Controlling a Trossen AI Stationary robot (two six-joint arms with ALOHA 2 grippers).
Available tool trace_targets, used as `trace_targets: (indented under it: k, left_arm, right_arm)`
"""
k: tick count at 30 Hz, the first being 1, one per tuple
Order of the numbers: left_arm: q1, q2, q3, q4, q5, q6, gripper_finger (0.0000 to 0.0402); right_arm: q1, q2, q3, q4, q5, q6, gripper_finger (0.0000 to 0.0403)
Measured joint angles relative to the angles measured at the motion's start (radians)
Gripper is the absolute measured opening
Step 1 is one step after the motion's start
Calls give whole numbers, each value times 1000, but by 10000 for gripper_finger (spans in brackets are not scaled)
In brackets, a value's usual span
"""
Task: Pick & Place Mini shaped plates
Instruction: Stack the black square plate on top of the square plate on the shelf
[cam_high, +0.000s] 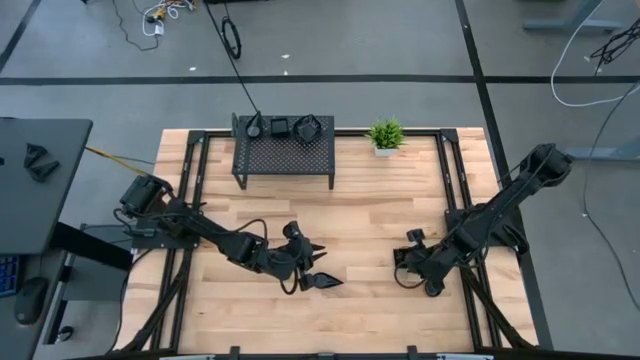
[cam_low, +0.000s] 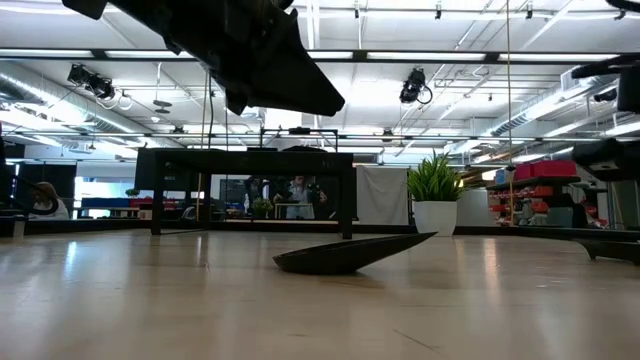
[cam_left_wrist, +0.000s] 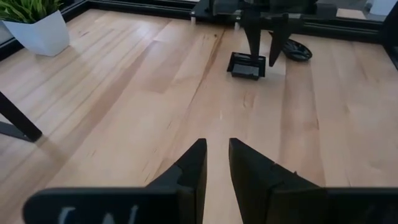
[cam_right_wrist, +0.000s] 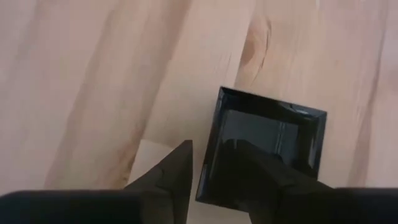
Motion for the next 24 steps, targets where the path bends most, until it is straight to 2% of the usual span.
trace_targets:
  k: [7,14,16,20,22,24]
  left_arm:
    - [0,0,0,6,-1,-1,71]
    - [0,0,0,20,3,0,71]
    - [0,0,0,50,3,18,71]
    - [0,0,0,156,13,118,71]
    - [11,0,0,240,78,181,71]
    - [36,0,0,318,221,255,72]
  right_arm:
    - [2,74,-3,43,33,-2,101]
    - [6,83,8,92,35,-17,22]
    - [5,83,36,101,36,-61,8]
    - [-7,84,111,105,85,-222,17]
    - [-36,83,149,136,125,-328,19]
    - [-77,83,174,199,121,-439,16]
